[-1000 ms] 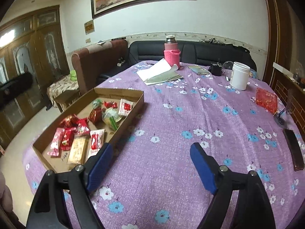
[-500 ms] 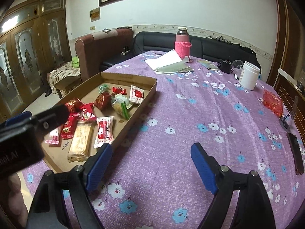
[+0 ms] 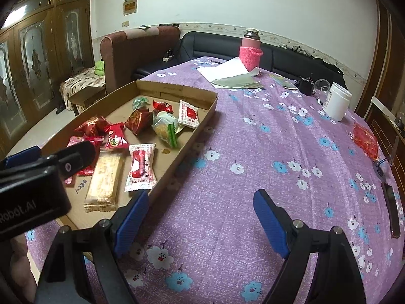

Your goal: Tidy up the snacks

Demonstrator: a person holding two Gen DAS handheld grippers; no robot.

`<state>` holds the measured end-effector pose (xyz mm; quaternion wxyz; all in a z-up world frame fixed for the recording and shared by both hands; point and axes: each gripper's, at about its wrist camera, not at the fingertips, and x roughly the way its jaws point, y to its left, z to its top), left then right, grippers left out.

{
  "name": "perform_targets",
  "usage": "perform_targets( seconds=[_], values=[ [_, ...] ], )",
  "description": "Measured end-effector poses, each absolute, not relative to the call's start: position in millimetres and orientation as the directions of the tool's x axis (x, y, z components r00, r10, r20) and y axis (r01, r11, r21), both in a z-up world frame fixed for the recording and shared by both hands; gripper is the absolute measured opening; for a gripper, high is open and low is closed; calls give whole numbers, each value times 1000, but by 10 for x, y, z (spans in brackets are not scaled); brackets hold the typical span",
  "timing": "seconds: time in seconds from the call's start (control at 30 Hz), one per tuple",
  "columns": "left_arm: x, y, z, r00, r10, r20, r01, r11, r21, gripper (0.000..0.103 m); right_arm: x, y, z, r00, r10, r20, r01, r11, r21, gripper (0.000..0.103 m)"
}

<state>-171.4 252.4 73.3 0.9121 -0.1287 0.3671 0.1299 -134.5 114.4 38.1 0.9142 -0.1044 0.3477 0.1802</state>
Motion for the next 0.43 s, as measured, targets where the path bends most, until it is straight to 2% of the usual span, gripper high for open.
perform_targets(
  seconds=[0.43],
  values=[
    [-1687, 2548, 699, 683, 70, -727, -292, 938, -184, 103, -1330, 1126, 369, 683, 269, -679, -404, 914, -44, 87]
  ],
)
